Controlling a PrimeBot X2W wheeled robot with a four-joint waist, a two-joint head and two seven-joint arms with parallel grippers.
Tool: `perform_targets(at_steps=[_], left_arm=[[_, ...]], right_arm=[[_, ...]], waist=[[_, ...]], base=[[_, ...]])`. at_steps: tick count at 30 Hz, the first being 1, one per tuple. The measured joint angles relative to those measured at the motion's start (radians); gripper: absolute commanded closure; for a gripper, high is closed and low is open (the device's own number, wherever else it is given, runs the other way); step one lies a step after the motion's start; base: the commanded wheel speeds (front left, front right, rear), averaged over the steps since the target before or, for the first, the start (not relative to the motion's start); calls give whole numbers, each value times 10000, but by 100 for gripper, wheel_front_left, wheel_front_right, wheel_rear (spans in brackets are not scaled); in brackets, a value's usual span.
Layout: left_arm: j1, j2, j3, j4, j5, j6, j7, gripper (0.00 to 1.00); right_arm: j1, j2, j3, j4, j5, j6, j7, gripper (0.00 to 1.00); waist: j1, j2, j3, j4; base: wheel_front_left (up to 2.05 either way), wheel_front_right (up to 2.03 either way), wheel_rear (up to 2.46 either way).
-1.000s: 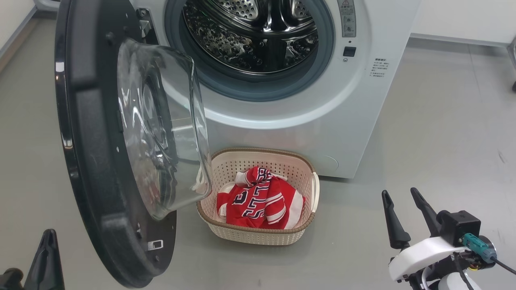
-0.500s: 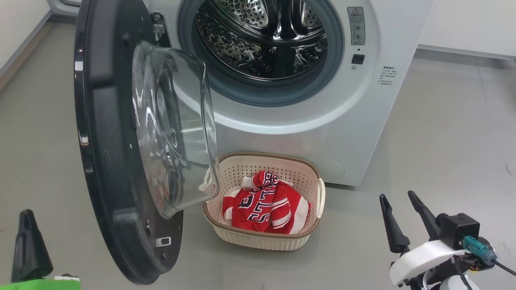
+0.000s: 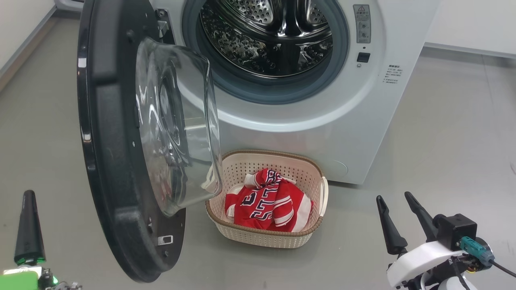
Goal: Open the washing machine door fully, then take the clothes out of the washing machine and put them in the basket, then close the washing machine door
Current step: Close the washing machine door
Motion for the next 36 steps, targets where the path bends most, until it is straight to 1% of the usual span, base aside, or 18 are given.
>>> perform_targets(at_steps=[4, 6, 8, 17, 20, 27, 36], left_arm=[[128, 44, 148, -2, -922, 15, 439, 100], [195, 44, 92, -21, -1177, 15, 675, 100], [255, 46, -35, -54, -1469, 17, 905, 100], [380, 56, -393, -263, -1741, 104, 1584, 100], [431, 69, -470, -345, -1983, 104, 1753, 100], [608, 176, -723, -650, -2080, 130, 2196, 100], [683, 203, -1035, -913, -2157, 132, 2500, 100]], right_arm=[[-3, 0, 61, -48, 0, 0, 79, 0], [-3, -10, 42, -61, 0, -2, 79, 0], [-3, -13, 8, -88, 0, -73, 79, 0], [-21, -69, -6, -153, 0, -73, 88, 0], [-23, -71, -8, -153, 0, -73, 88, 0], [-31, -69, -10, -157, 2, -73, 90, 0], [-57, -71, -25, -184, 2, -73, 90, 0]], waist=[[0, 0, 74, -89], [0, 0, 119, -127], [0, 0, 176, -154], [0, 0, 352, -217], [0, 0, 381, -240], [0, 0, 452, -306], [0, 0, 559, -418]], base=[[0, 0, 0], [0, 0, 0], [0, 0, 0], [0, 0, 0], [0, 0, 0], [0, 0, 0], [0, 0, 0]])
